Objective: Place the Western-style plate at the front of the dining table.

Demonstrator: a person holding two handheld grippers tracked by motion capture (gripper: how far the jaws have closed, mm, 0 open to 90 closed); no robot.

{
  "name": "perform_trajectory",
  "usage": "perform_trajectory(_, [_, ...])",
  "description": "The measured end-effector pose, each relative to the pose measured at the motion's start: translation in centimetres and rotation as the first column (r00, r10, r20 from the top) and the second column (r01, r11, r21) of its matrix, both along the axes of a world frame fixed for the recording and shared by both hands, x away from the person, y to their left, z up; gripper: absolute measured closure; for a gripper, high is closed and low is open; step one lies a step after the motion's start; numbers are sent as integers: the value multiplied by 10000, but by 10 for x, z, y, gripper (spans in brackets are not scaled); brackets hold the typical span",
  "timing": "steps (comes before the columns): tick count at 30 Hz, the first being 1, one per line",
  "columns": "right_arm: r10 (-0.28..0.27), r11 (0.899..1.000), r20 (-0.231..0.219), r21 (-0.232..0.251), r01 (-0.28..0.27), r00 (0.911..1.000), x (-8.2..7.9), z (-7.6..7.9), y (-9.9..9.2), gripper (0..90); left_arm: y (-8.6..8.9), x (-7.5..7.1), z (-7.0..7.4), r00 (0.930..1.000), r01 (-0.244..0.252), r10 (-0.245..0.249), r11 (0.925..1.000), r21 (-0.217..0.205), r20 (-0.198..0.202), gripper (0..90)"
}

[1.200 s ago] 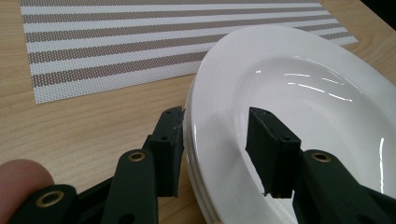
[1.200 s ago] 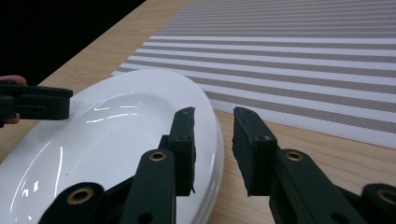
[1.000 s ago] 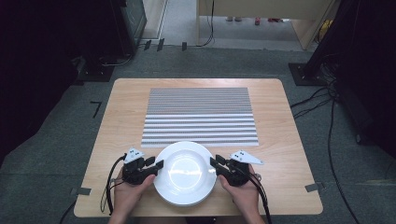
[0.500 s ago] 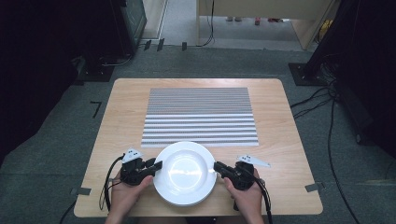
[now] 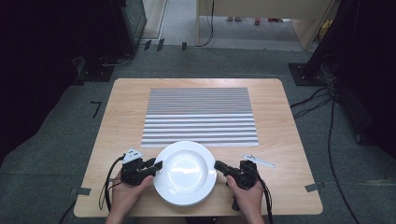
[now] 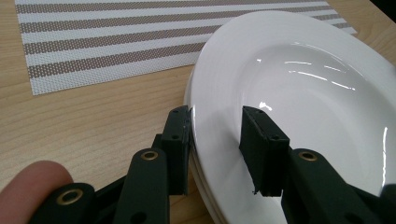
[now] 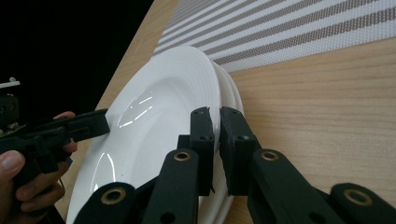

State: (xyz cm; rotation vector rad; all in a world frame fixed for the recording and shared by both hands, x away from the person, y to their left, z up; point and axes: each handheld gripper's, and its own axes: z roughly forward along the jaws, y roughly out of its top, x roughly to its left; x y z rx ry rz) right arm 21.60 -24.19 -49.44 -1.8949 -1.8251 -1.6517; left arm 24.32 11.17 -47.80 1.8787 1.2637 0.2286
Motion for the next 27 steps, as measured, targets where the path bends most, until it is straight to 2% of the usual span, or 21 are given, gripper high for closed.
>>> perform_trajectory(3, [-55,10000,182,16,55,9998,0,0,1,840,0,0,0,10000,-11,11,10000,-11,17,640])
perform_trajectory(5, [-63,9999,46,144,62,10000,0,-1,3,826,0,0,0,10000,-27,27,10000,10,51,643])
perform_trajectory(11, [-244,9969,-21,745,245,9997,-1,-5,6,815,0,0,-1,10000,-10,10,10000,-90,56,634])
perform_trajectory(14, [-79,9913,-127,1311,95,9999,0,-6,9,817,1,0,-1,10000,-3,3,9996,-282,-16,609])
perform_trajectory(19, [-35,9913,196,1316,9,9998,0,-5,11,816,3,2,-1,9997,95,-109,9982,-584,-239,565])
perform_trajectory(21, [11,9919,528,1264,-78,9986,-1,-6,12,816,4,3,-1,9991,133,-160,9975,-695,-387,528])
perform_trajectory(23, [95,9918,831,1265,-200,9965,-1,-5,12,816,2,3,-1,9982,181,-198,9994,-299,-571,495])
perform_trajectory(24, [120,9921,926,1229,-234,9956,-1,-5,13,815,1,3,-1,9984,183,-185,9998,-50,-531,497])
perform_trajectory(26, [123,9928,1046,1176,-246,9944,-1,-5,13,813,0,2,-1,9980,292,-299,9995,-127,-563,502])
perform_trajectory(27, [129,9935,1113,1112,-253,9937,-1,-6,13,811,-2,1,0,9982,293,-292,9996,7,-521,497])
